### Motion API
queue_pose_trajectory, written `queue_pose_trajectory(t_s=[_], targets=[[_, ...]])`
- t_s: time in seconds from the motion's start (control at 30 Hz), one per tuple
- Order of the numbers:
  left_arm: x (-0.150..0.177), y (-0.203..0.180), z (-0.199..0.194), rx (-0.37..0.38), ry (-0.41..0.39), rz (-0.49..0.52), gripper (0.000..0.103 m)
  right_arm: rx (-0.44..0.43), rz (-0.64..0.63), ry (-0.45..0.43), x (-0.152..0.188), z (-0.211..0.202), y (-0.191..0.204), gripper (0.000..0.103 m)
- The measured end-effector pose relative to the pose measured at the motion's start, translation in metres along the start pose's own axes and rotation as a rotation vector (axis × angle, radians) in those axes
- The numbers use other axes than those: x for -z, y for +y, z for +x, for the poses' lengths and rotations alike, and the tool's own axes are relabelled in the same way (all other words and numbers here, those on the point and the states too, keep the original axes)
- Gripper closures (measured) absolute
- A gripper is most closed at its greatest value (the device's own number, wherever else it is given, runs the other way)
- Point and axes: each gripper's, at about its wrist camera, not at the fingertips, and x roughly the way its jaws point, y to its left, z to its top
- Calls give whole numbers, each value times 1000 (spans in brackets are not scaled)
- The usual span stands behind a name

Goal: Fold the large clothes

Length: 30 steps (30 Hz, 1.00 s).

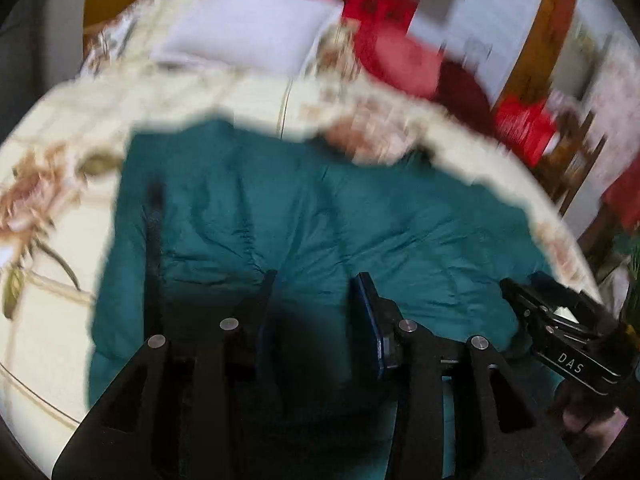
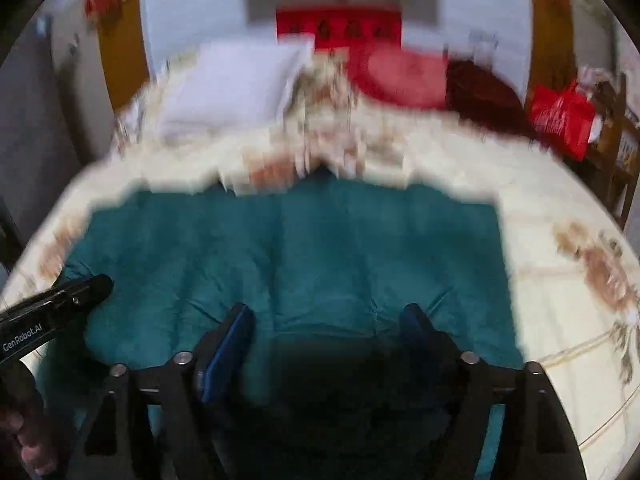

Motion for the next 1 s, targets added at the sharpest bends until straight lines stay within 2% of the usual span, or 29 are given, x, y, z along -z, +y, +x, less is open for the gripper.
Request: queue_pose_trajectory(t_s=[0.07, 0.17, 0.3, 0.4, 0.43, 0.53, 0.57, 0.6, 0.67, 0.7, 0.73, 1.0], targets=[[2, -6, 3, -33, -21, 53, 66, -18, 4, 15, 3, 7, -3, 22], [3, -9, 4, -46, -30, 63, 65, -23, 9, 22, 2, 8, -4, 18], [3, -4, 6, -25, -34, 48, 64, -37, 21, -5, 7, 4, -5, 15], [6, -2, 3, -14, -42, 36, 64, -17, 15, -22, 5, -4, -5, 15], [6, -3, -1, -20, -47, 31, 64, -1, 13, -40, 3, -9, -4, 15], [4, -10, -12, -18, -91, 33, 63, 40, -45, -196, -10, -44, 10, 15], [5, -12, -13, -17, -99, 40, 63, 45, -47, -218, -13, -48, 11, 15], [6, -13, -12, -23, -98, 48, 63, 40, -36, -208, -15, -46, 10, 14], [8, -13, -4, -34, -75, 51, 62, -17, 11, -99, -15, -22, 2, 14], [8, -11, 0, -29, -52, 47, 62, -25, 23, -24, -12, -6, -2, 14], [8, -10, 1, -22, -47, 45, 62, -22, 26, 11, -9, 3, -2, 14], [7, -7, -3, 2, -53, 28, 62, -45, 25, 31, -5, 6, -9, 11]])
